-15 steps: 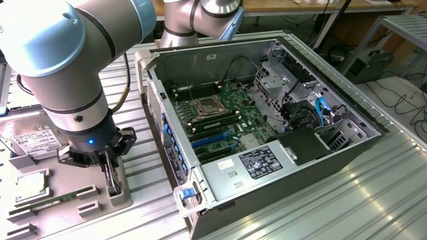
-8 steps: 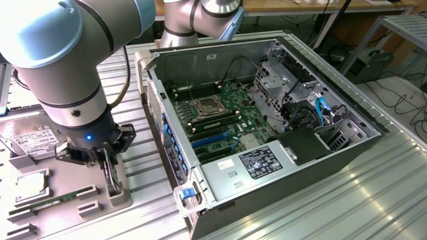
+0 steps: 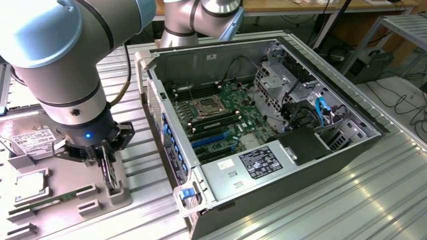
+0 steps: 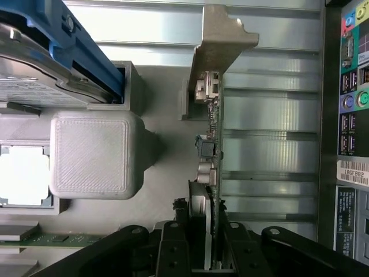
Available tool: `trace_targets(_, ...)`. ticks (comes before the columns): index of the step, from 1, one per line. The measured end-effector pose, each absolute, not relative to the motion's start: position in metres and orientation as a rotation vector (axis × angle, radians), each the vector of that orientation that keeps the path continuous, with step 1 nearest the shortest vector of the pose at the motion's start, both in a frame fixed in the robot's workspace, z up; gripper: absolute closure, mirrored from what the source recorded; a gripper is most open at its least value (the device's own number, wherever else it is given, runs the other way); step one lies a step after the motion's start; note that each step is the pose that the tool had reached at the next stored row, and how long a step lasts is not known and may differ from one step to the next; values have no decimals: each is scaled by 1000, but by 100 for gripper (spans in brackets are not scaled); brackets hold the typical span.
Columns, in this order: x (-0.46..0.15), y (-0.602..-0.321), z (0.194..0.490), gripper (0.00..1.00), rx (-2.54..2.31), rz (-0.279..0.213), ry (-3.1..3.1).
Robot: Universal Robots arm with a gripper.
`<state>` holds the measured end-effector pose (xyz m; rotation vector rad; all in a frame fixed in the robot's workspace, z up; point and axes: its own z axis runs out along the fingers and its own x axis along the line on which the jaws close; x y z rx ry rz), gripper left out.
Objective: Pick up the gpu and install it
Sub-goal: 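Pick up the gpu and move the gpu toward the slot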
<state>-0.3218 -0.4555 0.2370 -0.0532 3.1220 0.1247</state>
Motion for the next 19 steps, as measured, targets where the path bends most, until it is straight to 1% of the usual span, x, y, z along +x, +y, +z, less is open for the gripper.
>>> trace_targets(9,-322,-456,241,72,-53,125,3122)
trace_targets(13,-322,-456,248,72,-53,125,3122)
trace_targets(14,-321,-456,258,72,-53,125,3122)
trace_targets(19,-321,-456,267,72,-53,125,3122)
